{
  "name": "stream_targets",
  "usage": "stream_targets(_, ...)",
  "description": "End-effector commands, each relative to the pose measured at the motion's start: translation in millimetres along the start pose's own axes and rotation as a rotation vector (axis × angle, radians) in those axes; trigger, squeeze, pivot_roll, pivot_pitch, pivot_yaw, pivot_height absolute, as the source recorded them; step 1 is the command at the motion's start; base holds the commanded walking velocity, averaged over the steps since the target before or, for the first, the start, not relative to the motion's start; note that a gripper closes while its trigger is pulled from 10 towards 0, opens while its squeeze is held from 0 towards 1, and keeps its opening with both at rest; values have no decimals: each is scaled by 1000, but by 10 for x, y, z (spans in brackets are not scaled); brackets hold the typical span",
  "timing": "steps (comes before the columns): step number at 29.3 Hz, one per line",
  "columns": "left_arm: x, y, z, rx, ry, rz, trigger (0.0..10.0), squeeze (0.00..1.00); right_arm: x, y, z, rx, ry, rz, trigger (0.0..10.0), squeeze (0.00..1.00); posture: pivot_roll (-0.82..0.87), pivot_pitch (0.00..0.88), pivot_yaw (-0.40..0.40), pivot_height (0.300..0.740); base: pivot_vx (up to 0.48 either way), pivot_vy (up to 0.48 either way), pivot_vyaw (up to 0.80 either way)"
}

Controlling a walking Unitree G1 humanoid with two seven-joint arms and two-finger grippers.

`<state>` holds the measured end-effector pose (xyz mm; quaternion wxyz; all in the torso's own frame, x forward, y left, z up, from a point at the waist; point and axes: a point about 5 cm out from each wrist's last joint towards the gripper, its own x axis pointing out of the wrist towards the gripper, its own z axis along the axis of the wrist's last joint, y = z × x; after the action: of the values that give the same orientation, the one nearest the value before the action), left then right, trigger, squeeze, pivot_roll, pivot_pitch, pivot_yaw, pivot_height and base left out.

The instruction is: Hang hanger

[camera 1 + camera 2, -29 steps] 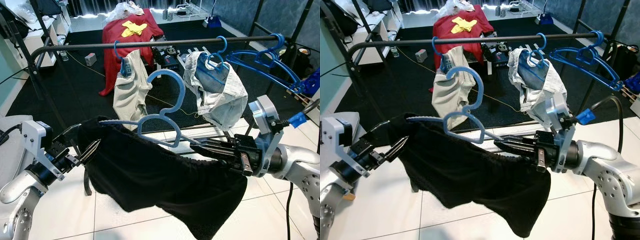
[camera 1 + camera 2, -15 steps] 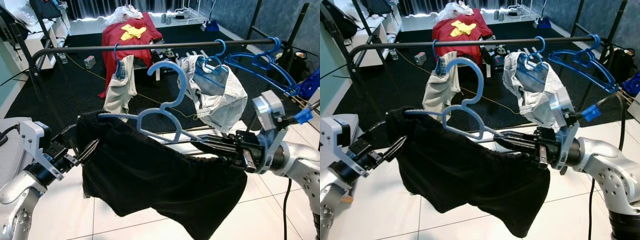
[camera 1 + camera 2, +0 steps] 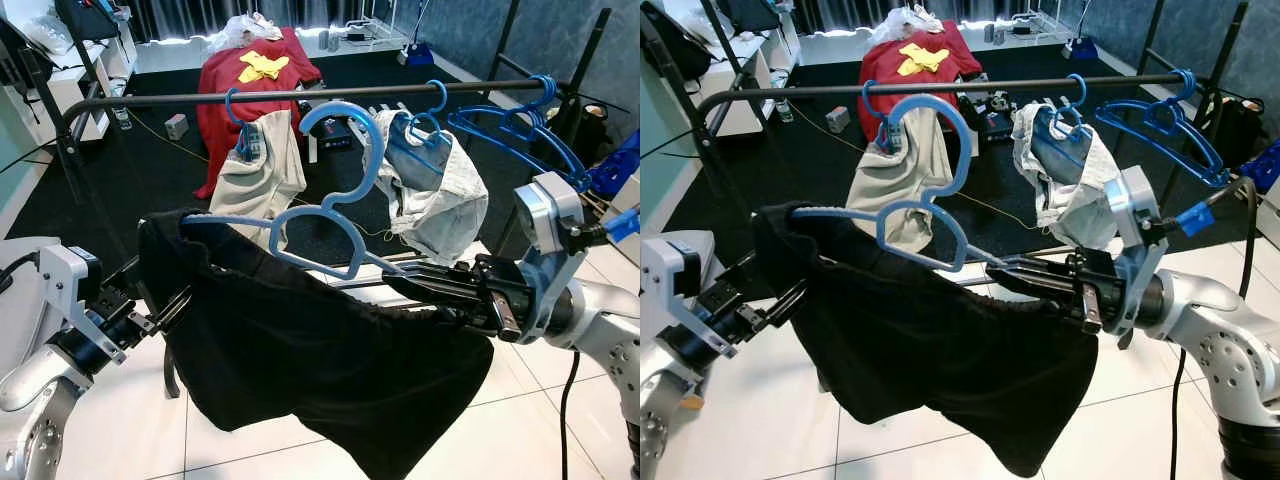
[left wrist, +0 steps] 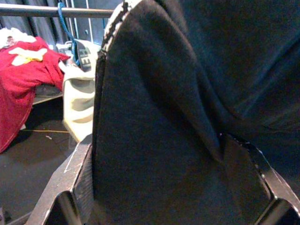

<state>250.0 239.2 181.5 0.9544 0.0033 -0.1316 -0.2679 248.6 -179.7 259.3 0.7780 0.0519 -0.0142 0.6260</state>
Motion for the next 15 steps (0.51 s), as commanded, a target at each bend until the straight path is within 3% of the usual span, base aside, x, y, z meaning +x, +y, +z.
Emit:
stream_targets(1,-32,-20,-44,-15,31,-15,10000,0,26,61,101,-39,-48,51,0,0,-80,54,41,740,0,0,0)
stream_targets(8,-4,-74,-42,-43,19,-40,10000,0,23,58,103,-35,-48,53,0,0,-77,56,36,740,0,0,0)
stream_targets(9,3,-99,-48,-53,16,-51,0,0,28,57,105,-35,-48,55,0,0,-81,55,35,740,0,0,0)
stream_targets(15,24,-160,-69,-69,12,-73,0,0,42,67,118,-36,-51,65,0,0,-85,56,35,740,0,0,0)
